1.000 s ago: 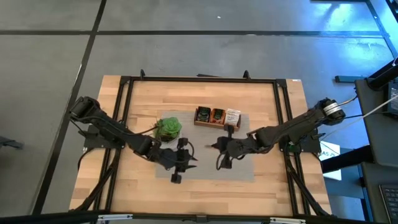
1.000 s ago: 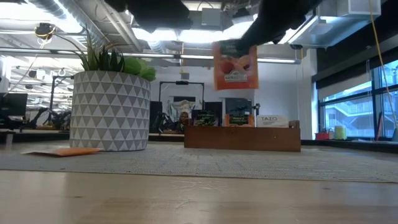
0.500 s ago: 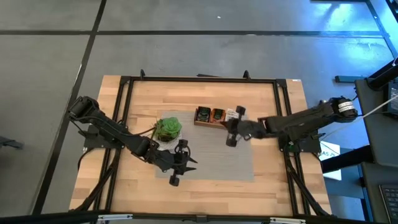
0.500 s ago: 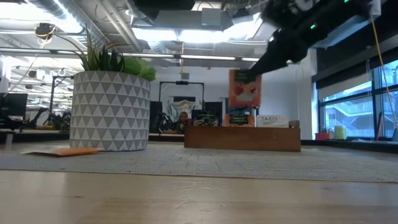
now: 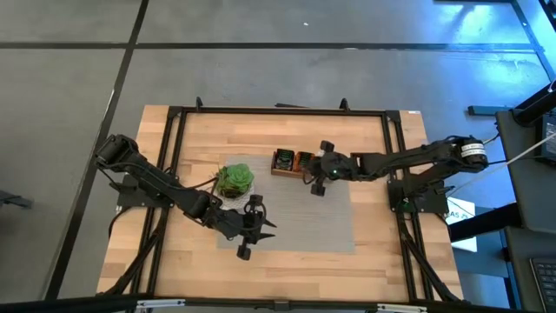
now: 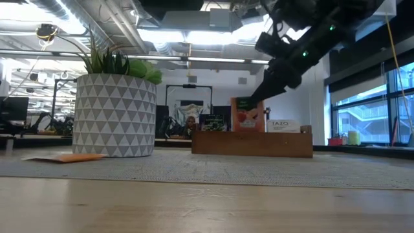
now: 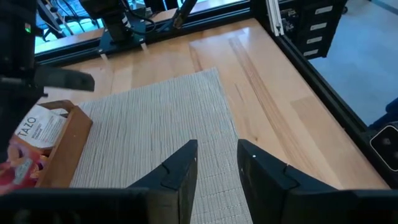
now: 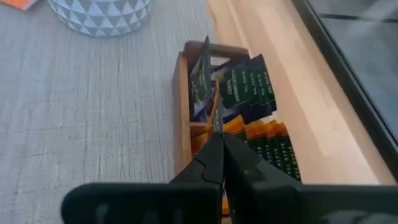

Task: Pick & Place Tea
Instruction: Put the orange tea bag into the middle section of the wooden organizer

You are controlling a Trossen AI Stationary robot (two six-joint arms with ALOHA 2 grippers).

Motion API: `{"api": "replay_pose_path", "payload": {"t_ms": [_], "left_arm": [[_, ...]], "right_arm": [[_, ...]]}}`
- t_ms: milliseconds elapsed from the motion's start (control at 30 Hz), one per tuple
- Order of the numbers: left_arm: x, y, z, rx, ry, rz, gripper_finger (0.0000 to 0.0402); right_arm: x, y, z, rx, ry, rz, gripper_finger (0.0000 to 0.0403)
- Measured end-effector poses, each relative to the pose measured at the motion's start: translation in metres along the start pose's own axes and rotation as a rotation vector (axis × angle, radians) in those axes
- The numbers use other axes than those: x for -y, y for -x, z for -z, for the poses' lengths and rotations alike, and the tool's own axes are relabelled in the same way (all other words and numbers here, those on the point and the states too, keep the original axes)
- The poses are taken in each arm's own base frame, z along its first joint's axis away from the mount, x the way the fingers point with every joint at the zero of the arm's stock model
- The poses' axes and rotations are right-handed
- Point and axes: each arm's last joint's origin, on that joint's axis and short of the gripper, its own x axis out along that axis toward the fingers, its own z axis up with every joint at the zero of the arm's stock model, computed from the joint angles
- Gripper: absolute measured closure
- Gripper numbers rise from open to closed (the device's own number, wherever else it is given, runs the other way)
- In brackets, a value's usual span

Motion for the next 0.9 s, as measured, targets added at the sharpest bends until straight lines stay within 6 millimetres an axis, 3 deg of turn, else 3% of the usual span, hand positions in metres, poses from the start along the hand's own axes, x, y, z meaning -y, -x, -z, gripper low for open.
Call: {"api": "replay_pose_path", "payload": {"t_ms": [400, 600, 900], "left_arm": [[0.000, 0.000, 0.000, -0.001, 0.000, 0.000, 0.0291], [0.000, 0.000, 0.000, 0.000, 0.015, 0.000, 0.0290], [0.000, 0.000, 0.000, -0.001, 0.016, 0.000, 0.0291]], "right_arm": [[-0.007, -0.021, 0.011, -0.062, 0.020, 0.009, 0.0399], [-0.007, -0.026, 0.015, -0.089, 0.029, 0.103, 0.0398], [-0.007, -0.026, 0.018, -0.116, 0.015, 0.105, 0.0371]]}}
